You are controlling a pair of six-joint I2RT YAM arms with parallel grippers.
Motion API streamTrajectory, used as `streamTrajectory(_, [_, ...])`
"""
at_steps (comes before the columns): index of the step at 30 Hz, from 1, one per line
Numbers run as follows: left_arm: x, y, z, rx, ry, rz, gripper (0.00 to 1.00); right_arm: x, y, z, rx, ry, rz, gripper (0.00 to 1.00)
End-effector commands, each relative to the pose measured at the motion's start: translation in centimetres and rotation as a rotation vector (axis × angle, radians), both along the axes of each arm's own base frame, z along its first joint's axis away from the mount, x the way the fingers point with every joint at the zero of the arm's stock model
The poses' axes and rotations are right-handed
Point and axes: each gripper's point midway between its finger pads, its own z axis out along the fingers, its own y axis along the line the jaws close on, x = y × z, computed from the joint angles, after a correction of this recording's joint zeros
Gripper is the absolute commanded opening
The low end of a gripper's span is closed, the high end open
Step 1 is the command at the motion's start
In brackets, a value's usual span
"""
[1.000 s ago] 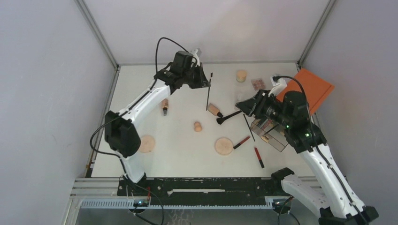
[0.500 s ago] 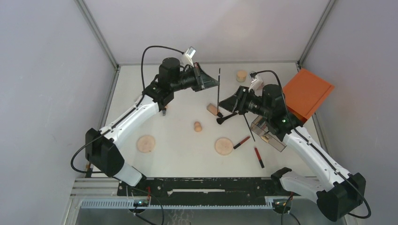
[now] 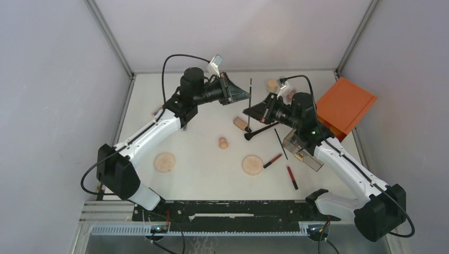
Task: Organize the makeup
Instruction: Place the makeup brush in the drawer.
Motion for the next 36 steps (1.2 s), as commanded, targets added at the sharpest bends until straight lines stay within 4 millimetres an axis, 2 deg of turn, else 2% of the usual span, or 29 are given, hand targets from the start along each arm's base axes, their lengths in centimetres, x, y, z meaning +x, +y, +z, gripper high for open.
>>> streamTrajectory(1, [-0.9, 0.0, 1.5, -0.044, -0.037, -0.023, 0.02, 0.3, 0.2, 2.1, 0.05, -0.062, -0.016, 0.0])
streamTrajectory(2, [-0.8, 0.1, 1.6, -0.04, -0.044, -0.016, 0.15, 0.2, 0.0, 2.1, 0.047, -0.058, -0.023, 0.0])
streamTrajectory(5, [-0.2, 0.7, 1.3, 0.023, -0.058, 0.027, 0.65, -0.3, -1.0, 2.2, 0.028, -0.037, -0.058, 0.0])
streamTrajectory(6, [-0.2, 1.2, 1.5, 0.05, -0.074, 0.048, 0.77, -0.5, -1.7, 2.1, 0.015, -0.024, -0.078, 0.0])
streamTrajectory(7, [-0.1, 1.6, 1.6, 0.075, -0.091, 0.065, 0.85, -0.6, -2.8, 2.0, 0.001, -0.002, -0.111, 0.0])
streamTrajectory(9, [0.2, 2.7, 2.0, 0.125, -0.135, 0.105, 0.94, -1.1, -5.2, 1.4, -0.026, 0.067, -0.181, 0.0])
streamTrajectory(12, [0.8, 4.4, 2.4, 0.165, -0.166, 0.164, 0.96, -2.9, -9.1, 0.0, -0.082, 0.212, -0.269, 0.0])
streamTrajectory(15, [1.4, 5.5, 2.5, 0.174, -0.163, 0.201, 0.95, -5.8, -12.9, -1.3, -0.156, 0.353, -0.368, 0.0])
streamTrajectory(18, [2.0, 5.7, 2.1, 0.18, -0.155, 0.213, 0.95, -9.2, -15.0, -2.1, -0.18, 0.504, -0.431, 0.0])
streamTrajectory(23, [2.7, 5.1, 1.3, 0.186, -0.129, 0.201, 0.95, -12.3, -15.3, -2.4, -0.098, 0.713, -0.474, 0.0])
streamTrajectory(27, [3.1, 5.2, 0.3, 0.211, -0.114, 0.209, 0.96, -13.6, -15.1, -2.9, -0.063, 0.821, -0.479, 0.0])
streamTrajectory(31, [3.2, 5.4, -0.3, 0.223, -0.1, 0.212, 0.96, -13.8, -15.2, -3.0, -0.026, 0.876, -0.485, 0.0])
streamTrajectory(36, [3.4, 6.2, -1.7, 0.277, -0.115, 0.247, 0.96, -12.6, -15.5, -4.1, 0.044, 0.926, -0.472, 0.0])
